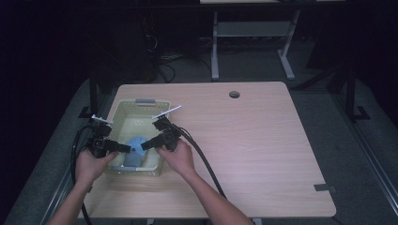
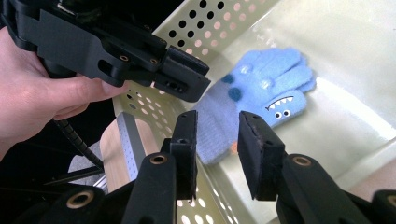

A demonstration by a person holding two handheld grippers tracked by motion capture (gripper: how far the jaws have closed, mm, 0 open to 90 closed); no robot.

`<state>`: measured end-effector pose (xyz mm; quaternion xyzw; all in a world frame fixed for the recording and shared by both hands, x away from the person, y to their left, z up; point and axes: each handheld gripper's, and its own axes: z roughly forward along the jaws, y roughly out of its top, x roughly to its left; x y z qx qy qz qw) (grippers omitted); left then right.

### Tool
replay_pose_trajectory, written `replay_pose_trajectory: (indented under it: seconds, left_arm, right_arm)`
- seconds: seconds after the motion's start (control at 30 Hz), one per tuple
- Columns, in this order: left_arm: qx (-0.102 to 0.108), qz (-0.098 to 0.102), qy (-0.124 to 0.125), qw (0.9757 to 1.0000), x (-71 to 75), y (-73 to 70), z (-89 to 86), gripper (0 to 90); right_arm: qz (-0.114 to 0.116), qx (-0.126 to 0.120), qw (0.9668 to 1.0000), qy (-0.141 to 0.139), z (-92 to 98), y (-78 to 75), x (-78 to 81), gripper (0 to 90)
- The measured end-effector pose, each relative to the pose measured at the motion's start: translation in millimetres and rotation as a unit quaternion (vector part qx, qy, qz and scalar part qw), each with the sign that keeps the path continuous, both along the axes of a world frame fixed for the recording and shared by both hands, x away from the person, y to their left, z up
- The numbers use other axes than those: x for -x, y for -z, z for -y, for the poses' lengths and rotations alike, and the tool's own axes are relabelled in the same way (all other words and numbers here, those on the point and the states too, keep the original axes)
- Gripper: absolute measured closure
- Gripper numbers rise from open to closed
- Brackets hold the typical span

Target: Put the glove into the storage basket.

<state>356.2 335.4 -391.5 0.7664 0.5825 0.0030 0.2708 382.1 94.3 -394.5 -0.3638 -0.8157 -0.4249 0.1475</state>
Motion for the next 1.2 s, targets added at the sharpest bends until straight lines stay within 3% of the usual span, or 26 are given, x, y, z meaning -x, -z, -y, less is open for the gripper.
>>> replay_pose_trajectory:
  seconds: [0.13,0.23,0.3,0.4,0.43,0.47,0.7,0.87,1.07,1.2]
  left_arm:
    - [-0.027,-0.011,0.013,0.9995,-3.7,5.5,9.4,73.2]
    - [-0.03,-0.025,0.013,0.9992,-7.9,10.1,16.2,73.2]
    - [-0.043,-0.03,0.015,0.9985,-11.8,11.5,19.8,73.2]
    - [-0.064,-0.059,0.023,0.996,-17.4,17.7,24.7,73.0]
    - [-0.073,-0.079,0.033,0.9937,-19.3,21.2,25.8,71.6]
    - [-0.078,-0.084,0.037,0.9928,-20.1,23.5,27.0,70.4]
    - [-0.049,-0.058,0.019,0.9969,-18.0,14.6,22.1,62.5]
    - [0.004,-0.031,0.02,0.9993,-12.5,4.4,18.7,59.7]
    - [0.032,-0.004,0.025,0.9992,-8.6,-8.0,17.6,56.0]
    - [0.04,0.015,0.033,0.9986,-6.8,-13.0,22.2,55.6]
  right_arm:
    - [0.003,0.0,1.0,0.002,2.5,-2.0,0.2,67.2]
    - [0.008,-0.001,1.0,0.002,4.4,-3.8,0.6,67.0]
    - [0.009,0.0,1.0,0.004,5.8,-5.0,0.7,66.7]
    - [0.013,-0.002,0.9999,0.003,8.5,-6.4,0.7,66.6]
    - [0.014,-0.003,0.9999,0.004,9.3,-6.8,0.9,66.5]
    - [0.011,-0.003,0.9999,0.006,11.2,-8.4,1.6,66.2]
    - [0.023,-0.009,0.9996,0.014,23.3,-13.4,2.1,64.3]
    - [0.027,-0.013,0.9994,0.019,32.3,-18.2,2.5,62.7]
    - [0.028,-0.014,0.9992,0.026,44.0,-24.3,3.5,59.3]
    - [0.029,-0.017,0.999,0.03,49.9,-25.5,2.5,57.9]
